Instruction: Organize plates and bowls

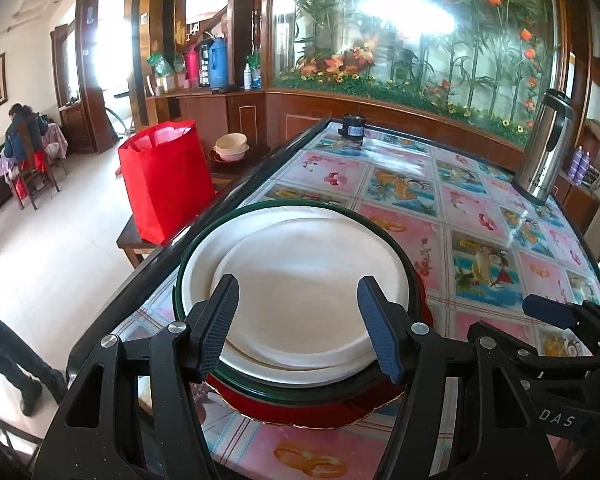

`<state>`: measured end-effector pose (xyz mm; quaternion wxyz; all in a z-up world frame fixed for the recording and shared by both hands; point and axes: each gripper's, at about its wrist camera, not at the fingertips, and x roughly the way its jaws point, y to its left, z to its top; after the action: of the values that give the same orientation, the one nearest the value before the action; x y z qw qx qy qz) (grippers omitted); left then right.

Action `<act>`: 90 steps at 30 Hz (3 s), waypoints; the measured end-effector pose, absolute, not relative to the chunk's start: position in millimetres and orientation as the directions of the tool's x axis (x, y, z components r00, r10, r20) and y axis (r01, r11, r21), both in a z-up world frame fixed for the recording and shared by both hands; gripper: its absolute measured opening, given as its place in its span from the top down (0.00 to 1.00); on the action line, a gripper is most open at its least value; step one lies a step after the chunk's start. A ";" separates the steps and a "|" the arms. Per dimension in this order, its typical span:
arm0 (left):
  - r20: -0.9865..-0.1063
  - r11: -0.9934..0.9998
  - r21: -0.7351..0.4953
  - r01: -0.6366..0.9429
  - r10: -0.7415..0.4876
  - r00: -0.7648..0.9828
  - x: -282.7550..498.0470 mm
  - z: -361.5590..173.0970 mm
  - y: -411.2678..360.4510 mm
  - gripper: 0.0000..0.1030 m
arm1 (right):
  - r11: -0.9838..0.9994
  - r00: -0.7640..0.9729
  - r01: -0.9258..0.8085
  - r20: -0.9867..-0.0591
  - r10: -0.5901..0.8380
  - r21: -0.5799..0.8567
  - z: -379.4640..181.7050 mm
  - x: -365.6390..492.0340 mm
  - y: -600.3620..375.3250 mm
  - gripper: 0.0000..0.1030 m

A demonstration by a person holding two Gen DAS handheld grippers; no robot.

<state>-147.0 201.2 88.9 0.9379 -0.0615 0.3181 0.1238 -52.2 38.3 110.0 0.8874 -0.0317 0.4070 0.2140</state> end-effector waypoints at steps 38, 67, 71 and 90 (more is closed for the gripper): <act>-0.594 0.960 0.027 -0.280 0.241 0.768 -152.1 94.4 200.9 0.25 | 0.898 0.569 -0.424 -0.736 0.368 0.121 107.6 -52.6 45.3 0.21; -0.598 0.960 0.018 -0.280 0.235 0.766 -154.0 95.9 203.7 0.25 | 0.895 0.557 -0.433 -0.748 0.362 0.110 103.9 -53.1 47.3 0.21; -0.598 0.960 0.019 -0.279 0.235 0.766 -153.6 95.1 203.6 0.25 | 0.894 0.557 -0.435 -0.747 0.362 0.109 103.8 -53.1 47.3 0.21; -0.578 0.955 0.043 -0.293 0.263 0.772 -155.8 91.8 201.3 0.25 | 0.890 0.547 -0.444 -0.755 0.362 0.105 99.7 -52.0 47.8 0.20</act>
<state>-155.8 201.3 91.8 0.9410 -0.0250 0.3034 0.1477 -52.0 47.8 99.7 0.8781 -0.0490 0.4169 0.2294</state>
